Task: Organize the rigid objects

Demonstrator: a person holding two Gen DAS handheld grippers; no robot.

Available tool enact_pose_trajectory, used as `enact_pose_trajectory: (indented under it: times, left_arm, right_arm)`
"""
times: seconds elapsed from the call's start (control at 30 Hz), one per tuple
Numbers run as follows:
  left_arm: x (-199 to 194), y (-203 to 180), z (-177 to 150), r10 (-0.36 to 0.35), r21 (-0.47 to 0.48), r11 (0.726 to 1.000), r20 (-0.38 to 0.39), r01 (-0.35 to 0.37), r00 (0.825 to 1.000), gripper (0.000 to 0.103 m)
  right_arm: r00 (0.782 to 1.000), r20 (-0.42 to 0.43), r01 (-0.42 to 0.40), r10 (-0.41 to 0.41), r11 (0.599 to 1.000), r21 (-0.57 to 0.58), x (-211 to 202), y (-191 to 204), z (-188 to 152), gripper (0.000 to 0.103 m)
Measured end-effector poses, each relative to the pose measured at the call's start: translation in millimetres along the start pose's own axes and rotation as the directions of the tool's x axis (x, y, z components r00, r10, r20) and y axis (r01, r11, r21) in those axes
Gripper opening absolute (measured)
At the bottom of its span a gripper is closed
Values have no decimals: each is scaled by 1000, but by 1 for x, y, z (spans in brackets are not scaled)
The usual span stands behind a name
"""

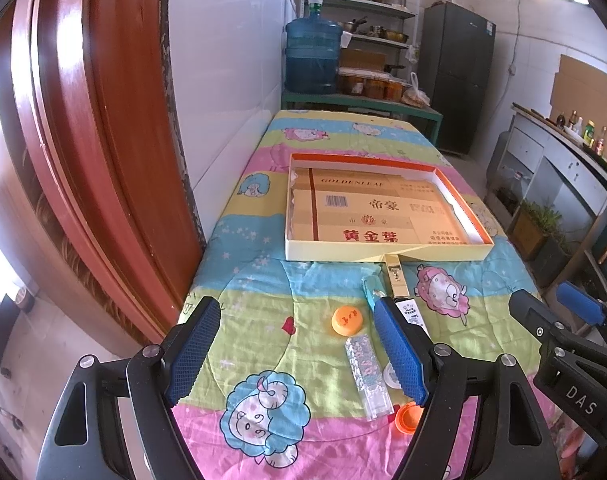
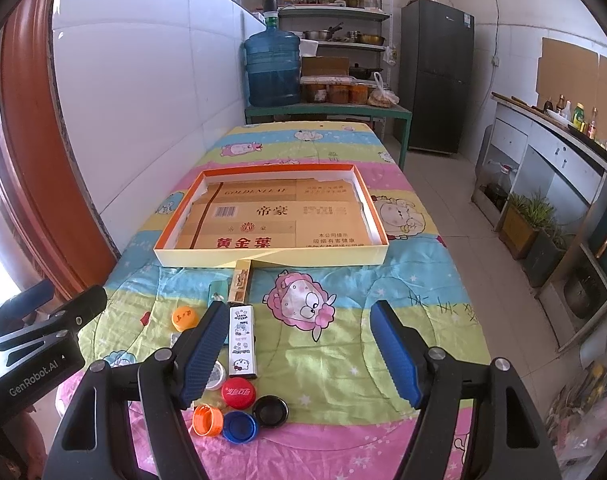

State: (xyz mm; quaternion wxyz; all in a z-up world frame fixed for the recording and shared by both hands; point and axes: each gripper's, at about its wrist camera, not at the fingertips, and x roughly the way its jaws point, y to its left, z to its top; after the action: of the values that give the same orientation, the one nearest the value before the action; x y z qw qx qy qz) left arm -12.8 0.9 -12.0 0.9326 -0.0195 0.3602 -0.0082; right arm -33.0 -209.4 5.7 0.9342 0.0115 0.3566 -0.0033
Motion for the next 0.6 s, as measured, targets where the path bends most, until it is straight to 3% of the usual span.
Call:
enact_pose_trajectory:
  times: [0.6]
  left_arm:
    - [4, -2, -4, 2, 3, 1000, -10, -2, 1000, 80]
  right_arm:
    - [1000, -14, -5, 5, 1000, 10, 6, -1, -2, 72]
